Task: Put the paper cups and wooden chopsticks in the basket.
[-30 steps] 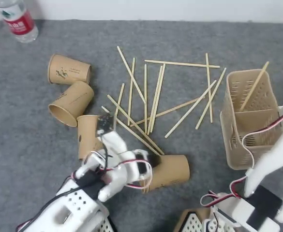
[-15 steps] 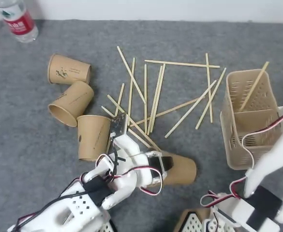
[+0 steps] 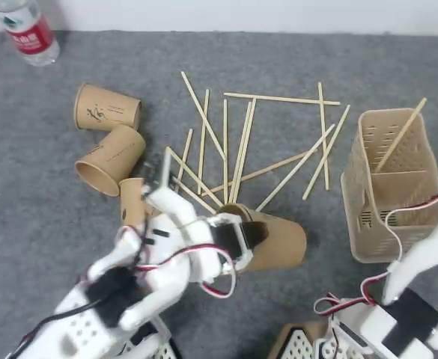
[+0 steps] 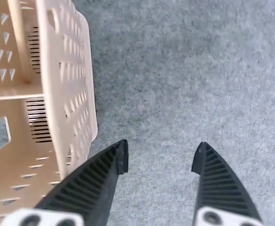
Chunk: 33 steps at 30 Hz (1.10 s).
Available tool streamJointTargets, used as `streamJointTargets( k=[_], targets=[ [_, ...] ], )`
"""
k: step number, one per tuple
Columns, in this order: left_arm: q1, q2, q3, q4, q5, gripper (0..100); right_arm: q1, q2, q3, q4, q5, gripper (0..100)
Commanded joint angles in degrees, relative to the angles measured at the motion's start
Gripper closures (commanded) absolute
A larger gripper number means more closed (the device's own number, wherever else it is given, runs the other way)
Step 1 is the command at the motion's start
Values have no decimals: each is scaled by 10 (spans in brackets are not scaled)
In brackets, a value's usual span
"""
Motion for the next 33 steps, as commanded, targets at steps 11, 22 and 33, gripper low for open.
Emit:
streamJointTargets(
  k=[11, 22, 33],
  targets=[
    [-2, 222, -391, 69, -25, 989, 51, -41, -127, 5, -142, 758],
    [96, 618, -908, 229, -47, 989, 87, -72, -221, 43, -160, 913],
    [167, 947, -1286, 373, -138, 989, 240, 94, -220, -83, -166, 991]
  ],
)
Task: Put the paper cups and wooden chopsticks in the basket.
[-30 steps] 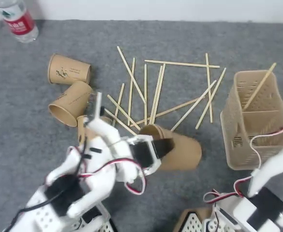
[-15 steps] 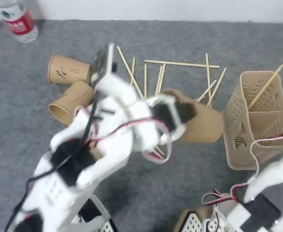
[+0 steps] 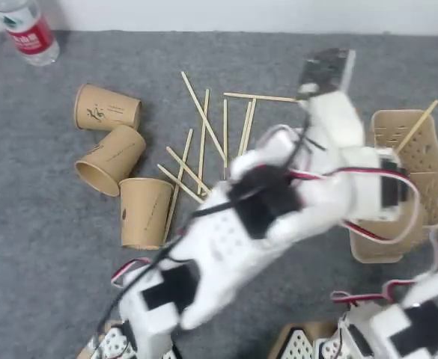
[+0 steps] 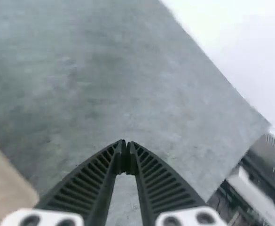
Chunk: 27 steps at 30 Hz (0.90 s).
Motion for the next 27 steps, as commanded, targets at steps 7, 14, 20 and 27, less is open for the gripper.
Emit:
streamJointTargets(
  k=[7, 14, 20, 27],
  targets=[
    [53, 137, -144, -10, -53, 989, 38, 218, -26, -96, -2, 991],
    [69, 132, -150, -43, -64, 989, 38, 278, -26, -145, -2, 991],
    [70, 74, -153, -48, -75, 989, 38, 278, -26, -149, -2, 991],
    [68, 35, -150, -87, -90, 989, 37, 283, -26, -130, -2, 991]
  ],
)
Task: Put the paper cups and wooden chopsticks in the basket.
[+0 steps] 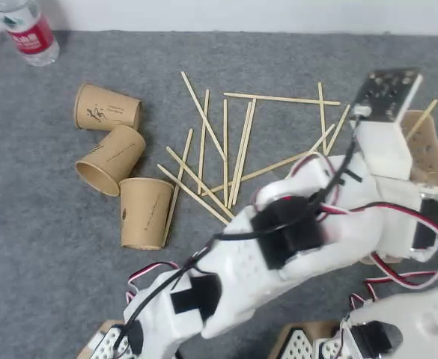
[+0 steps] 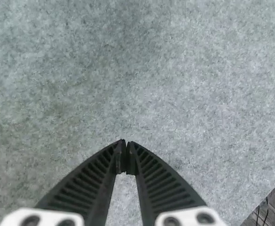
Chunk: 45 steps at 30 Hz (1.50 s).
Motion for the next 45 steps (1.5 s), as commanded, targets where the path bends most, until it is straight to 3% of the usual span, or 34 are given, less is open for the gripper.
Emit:
streamJointTargets(
  k=[1, 10, 17, 32, 35, 40, 45],
  targets=[
    [-1, -28, -22, -50, -25, 989, 2, -6, -26, 12, -2, 991],
    [-33, 55, -22, -108, -54, 989, 20, -2, -10, -7, 10, 991],
    [-74, 103, -22, -107, -54, 989, 11, 29, -11, -18, 10, 991],
    [-60, 194, -33, -62, -17, 983, 5, 44, -11, -27, 10, 991],
    [-48, 196, -75, -78, 16, 904, 5, 44, -11, -26, 10, 991],
    [-40, 198, -86, -97, 46, 659, -4, 44, -4, -22, 10, 991],
    [-42, 195, -62, -69, 66, 640, -5, 44, 16, -29, 10, 991]
  ],
)
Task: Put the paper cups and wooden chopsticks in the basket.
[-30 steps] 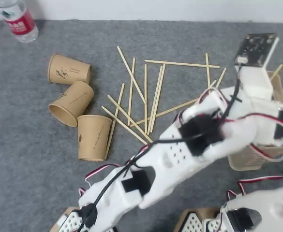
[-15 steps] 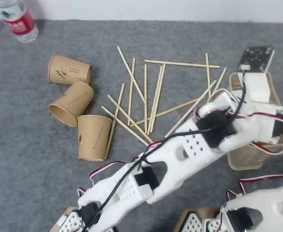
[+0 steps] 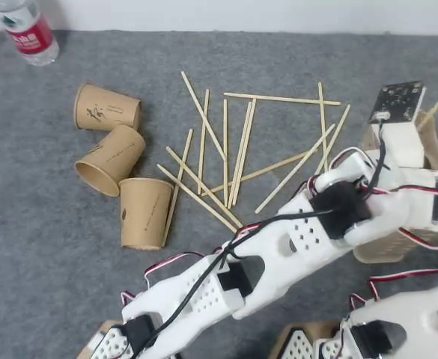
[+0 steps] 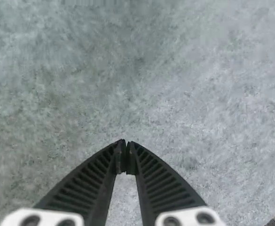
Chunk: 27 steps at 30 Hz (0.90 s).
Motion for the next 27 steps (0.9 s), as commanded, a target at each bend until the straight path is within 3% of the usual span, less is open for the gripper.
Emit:
streamJointTargets(
  k=[1, 20, 27],
  targets=[
    [-4, -16, -6, -4, 29, 640, -6, -7, 1, -15, 10, 991],
    [-9, -81, -21, -108, 65, 641, -14, -7, 9, -21, 10, 991],
    [-24, -75, -22, -97, 38, 711, -10, -7, 9, -22, 11, 991]
  ],
)
